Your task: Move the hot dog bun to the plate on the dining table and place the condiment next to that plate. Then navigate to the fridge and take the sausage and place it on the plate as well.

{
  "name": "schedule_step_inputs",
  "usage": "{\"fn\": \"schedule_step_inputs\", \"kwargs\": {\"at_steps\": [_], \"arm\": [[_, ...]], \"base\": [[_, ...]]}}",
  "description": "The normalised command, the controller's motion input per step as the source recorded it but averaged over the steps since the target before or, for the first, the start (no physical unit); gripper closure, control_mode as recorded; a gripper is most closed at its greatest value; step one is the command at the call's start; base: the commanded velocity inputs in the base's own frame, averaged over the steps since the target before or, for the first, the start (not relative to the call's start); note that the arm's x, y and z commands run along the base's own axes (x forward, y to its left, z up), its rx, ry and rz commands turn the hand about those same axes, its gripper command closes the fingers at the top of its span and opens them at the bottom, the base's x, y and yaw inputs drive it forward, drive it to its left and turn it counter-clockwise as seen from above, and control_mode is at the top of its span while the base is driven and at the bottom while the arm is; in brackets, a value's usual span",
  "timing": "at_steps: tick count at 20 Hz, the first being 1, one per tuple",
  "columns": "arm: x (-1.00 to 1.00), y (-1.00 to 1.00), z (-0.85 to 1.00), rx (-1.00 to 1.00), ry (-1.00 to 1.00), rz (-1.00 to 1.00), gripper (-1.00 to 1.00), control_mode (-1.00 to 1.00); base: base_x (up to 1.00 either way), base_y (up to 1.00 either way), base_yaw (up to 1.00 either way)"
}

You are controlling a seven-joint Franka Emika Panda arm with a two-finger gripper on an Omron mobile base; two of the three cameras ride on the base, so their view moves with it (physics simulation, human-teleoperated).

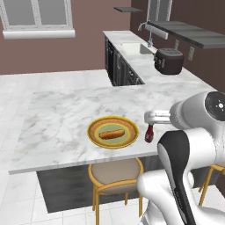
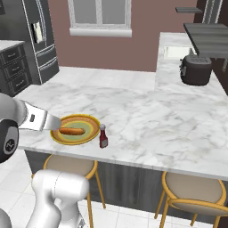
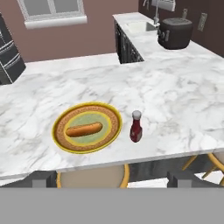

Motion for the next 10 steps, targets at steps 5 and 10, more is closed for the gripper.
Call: {"fn": "schedule_step_inputs", "kwargs": {"at_steps": [5,10], "arm": [[0.0,0.01,-0.09,-0.01,0.03,0.0,-1.0,-1.0],[-0.28,0.0,-0.07,0.0,0.0,0.0,-1.0,-1.0]], "base": [[0.0,0.0,0.0],[0.0,0.0,0.0]]}}
